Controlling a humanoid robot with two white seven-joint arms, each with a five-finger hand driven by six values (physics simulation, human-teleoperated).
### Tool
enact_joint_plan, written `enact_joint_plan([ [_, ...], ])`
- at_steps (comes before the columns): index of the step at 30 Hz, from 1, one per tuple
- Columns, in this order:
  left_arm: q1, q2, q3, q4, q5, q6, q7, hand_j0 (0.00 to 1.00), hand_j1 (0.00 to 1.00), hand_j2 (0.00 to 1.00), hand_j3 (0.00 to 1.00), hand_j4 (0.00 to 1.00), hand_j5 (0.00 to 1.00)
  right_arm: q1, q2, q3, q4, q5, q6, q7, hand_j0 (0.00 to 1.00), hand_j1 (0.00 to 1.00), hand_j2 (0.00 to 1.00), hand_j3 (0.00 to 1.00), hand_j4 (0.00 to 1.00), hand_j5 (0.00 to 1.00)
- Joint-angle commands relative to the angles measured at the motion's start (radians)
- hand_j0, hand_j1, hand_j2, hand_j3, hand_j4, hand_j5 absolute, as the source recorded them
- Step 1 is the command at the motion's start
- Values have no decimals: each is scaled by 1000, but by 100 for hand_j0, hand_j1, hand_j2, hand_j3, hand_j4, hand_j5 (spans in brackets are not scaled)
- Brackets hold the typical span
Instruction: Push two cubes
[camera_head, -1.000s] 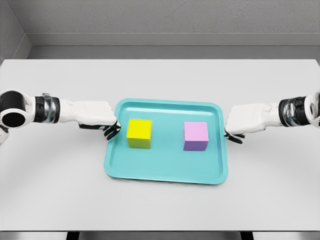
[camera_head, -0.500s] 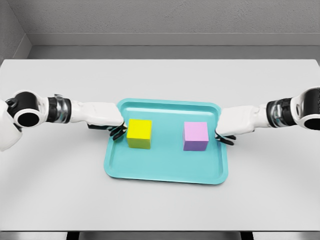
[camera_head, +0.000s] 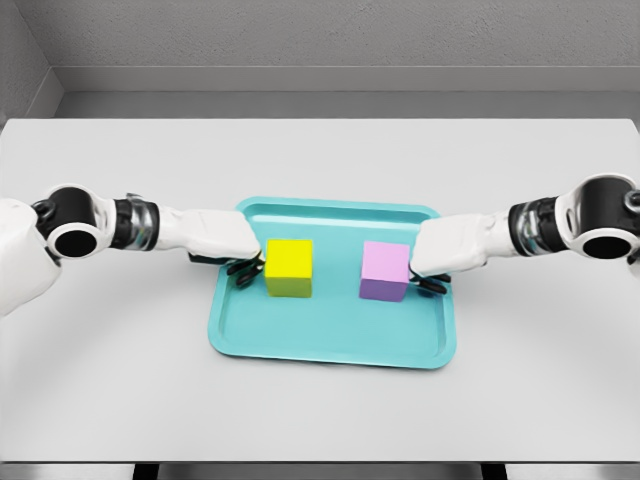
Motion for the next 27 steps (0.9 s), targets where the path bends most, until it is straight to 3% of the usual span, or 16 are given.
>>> enact_joint_plan([
  [1, 0, -12, -1, -1, 14, 2, -3, 16, 16, 16, 16, 16, 16, 0, 10, 0, 0, -2, 2, -1, 12, 12, 12, 12, 12, 12],
  [7, -35, -44, -1, 59, 15, 2, -3, 16, 16, 16, 16, 16, 16, -9, 3, -3, 58, -2, 2, -1, 12, 12, 12, 12, 12, 12],
  [27, -37, -76, -1, 59, -8, 2, -3, 16, 16, 16, 16, 16, 16, -23, 90, 2, 61, 8, 2, -1, 12, 12, 12, 12, 12, 12],
])
